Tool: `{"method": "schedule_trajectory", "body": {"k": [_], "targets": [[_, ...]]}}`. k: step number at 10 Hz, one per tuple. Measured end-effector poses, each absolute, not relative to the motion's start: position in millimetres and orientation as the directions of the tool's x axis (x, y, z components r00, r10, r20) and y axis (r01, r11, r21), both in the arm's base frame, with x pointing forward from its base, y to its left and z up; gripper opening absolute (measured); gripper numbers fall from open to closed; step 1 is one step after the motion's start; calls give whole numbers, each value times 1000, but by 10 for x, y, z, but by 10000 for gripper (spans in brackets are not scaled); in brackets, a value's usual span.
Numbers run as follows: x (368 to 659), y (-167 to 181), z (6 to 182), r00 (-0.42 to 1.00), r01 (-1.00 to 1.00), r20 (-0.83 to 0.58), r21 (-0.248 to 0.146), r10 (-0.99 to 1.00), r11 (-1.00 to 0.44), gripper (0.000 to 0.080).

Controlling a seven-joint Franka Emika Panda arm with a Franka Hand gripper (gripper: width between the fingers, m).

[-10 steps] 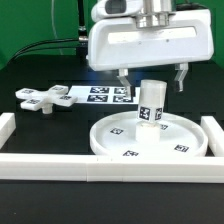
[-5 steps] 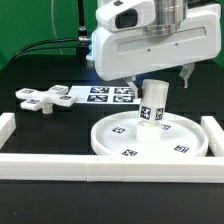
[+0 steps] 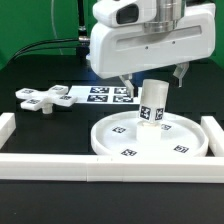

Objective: Assemble round table

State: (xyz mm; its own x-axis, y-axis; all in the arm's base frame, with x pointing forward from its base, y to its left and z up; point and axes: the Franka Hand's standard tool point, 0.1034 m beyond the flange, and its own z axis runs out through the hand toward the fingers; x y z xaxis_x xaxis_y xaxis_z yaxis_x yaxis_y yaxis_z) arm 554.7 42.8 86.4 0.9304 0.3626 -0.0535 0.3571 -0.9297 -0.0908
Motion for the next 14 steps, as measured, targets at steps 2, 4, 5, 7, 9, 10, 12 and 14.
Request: {"method": "schedule_trajectory", "body": {"k": [2, 4, 5, 7, 9, 10, 12, 14], "targets": [[5547, 400, 850, 929, 359, -55, -92, 365, -929, 639], [5548, 382, 844, 929, 361, -55, -92, 367, -928, 448], [5548, 383, 844, 929, 361, -55, -92, 367, -928, 412], [5548, 384, 844, 931, 354, -55, -92, 360, -931, 412], [5548, 384, 843, 939, 335, -55, -92, 340, -938, 412], [5572, 382, 842, 976, 213, -29, -96, 216, -972, 412], [5556, 373, 838, 1000, -12, 7, -89, -13, -996, 412], [5549, 352, 835, 969, -248, -1, -101, -249, -964, 412]]}}
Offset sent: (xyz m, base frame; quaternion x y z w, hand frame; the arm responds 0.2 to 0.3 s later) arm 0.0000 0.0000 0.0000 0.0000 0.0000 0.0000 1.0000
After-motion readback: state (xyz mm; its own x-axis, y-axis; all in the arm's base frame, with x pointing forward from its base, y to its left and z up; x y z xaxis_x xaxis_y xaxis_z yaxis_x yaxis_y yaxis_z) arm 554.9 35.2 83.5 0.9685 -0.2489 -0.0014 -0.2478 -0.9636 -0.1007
